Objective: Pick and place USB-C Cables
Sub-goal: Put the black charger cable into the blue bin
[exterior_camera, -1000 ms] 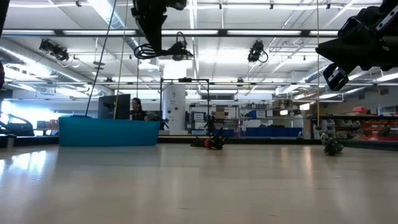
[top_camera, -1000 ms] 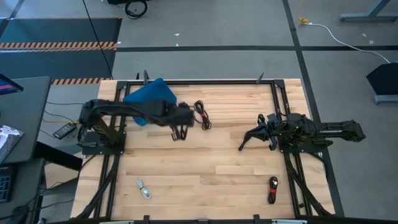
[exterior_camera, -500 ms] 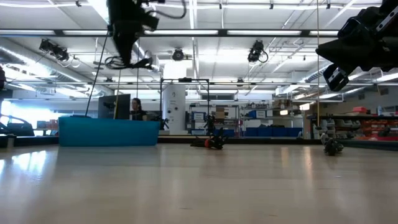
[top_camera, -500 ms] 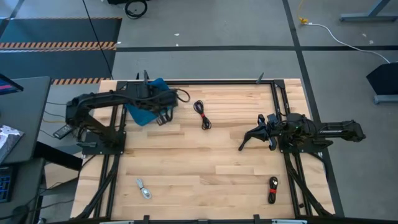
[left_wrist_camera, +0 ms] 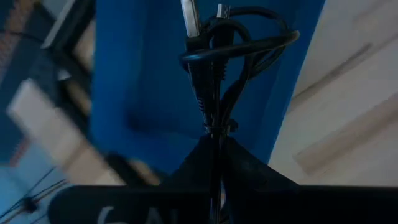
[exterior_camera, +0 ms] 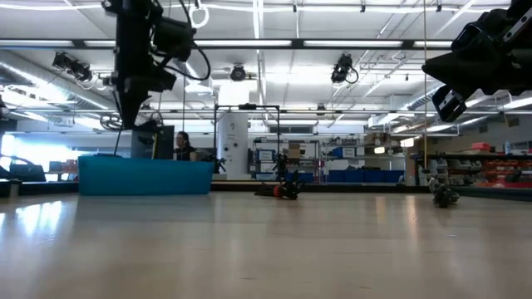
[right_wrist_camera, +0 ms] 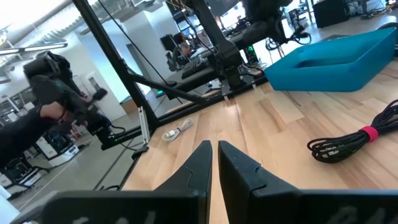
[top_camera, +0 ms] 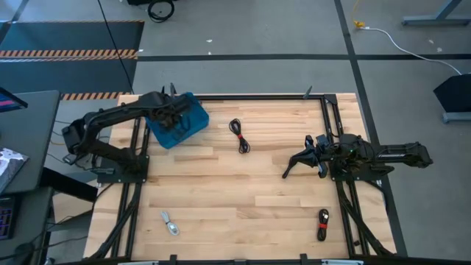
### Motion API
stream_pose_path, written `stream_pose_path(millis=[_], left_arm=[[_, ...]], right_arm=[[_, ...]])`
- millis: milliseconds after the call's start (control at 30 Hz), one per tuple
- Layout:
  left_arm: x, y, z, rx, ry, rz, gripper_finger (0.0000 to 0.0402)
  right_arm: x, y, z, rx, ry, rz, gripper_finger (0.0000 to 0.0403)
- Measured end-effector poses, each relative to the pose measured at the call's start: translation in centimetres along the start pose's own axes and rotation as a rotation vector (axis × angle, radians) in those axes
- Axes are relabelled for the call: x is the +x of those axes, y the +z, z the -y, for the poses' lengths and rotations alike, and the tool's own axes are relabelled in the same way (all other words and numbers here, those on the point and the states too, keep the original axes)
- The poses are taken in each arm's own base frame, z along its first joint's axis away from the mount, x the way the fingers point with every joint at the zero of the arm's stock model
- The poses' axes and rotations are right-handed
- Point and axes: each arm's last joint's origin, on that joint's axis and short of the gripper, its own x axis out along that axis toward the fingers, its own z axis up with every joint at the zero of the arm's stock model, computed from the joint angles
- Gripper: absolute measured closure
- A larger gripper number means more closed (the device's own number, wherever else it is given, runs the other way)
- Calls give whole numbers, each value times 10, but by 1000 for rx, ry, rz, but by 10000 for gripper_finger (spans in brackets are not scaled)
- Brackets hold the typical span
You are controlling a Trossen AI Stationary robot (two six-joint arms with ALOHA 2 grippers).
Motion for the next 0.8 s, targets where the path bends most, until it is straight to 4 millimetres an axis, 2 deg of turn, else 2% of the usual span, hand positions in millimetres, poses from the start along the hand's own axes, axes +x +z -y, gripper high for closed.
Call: stream_pose_path(millis=[167, 433, 567, 800], left_arm=[[25, -2, 0, 4, -122, -14, 381], [60, -23, -4, 0, -67, -118, 381], [68, -28, -3, 4, -63, -135, 380], [69, -21, -2, 1, -61, -60, 379]], right_arm=[[0, 0, 0, 0, 0, 0, 369], [0, 0, 0, -1, 0, 0, 369], [0, 0, 0, -1, -4, 2, 369], [0, 0, 0, -1, -4, 3, 369]])
